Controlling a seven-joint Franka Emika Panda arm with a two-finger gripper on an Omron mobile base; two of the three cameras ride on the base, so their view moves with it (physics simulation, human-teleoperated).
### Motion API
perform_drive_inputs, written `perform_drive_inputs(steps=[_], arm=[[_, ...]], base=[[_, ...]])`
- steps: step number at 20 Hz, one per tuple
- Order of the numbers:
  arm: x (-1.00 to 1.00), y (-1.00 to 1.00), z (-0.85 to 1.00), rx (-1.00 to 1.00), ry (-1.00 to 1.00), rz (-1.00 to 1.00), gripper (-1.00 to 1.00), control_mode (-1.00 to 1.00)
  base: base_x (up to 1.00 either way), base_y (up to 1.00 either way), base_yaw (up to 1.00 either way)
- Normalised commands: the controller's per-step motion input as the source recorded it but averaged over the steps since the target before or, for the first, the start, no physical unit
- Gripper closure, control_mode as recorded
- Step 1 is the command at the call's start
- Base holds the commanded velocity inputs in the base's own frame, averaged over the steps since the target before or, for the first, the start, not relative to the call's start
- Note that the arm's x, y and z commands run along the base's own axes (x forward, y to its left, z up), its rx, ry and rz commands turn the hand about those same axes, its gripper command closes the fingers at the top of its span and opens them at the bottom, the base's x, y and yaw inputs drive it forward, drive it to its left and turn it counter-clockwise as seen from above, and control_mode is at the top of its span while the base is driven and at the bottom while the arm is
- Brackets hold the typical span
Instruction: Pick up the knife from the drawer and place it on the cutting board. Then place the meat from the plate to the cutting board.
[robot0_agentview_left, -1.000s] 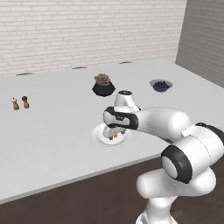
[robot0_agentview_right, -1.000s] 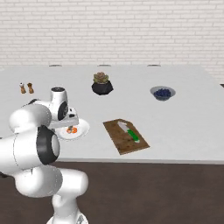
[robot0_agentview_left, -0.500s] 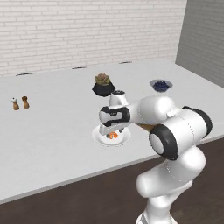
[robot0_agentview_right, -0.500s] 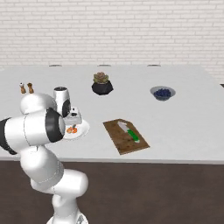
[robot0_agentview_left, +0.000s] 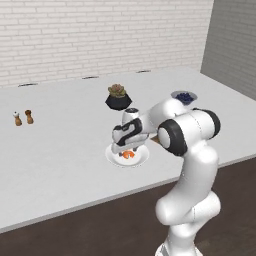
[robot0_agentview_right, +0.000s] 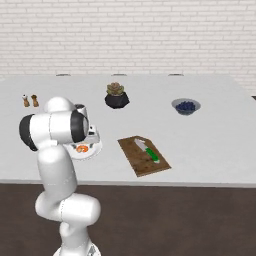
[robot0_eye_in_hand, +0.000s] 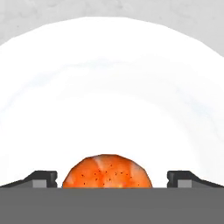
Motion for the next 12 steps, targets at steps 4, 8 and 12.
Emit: perform_drive_inputs(steps=[4, 8, 12], arm=[[0.43, 0.03, -0.28, 0.0, 0.0, -0.01, -1.0, -1.0], [0.06, 0.0, -0.26, 0.0, 0.0, 0.0, -1.0, -1.0], [-0.05, -0.05, -0.06, 0.0, 0.0, 0.0, -1.0, -1.0]], base=[[0.0, 0.0, 0.0], [0.0, 0.0, 0.0], [0.0, 0.0, 0.0]])
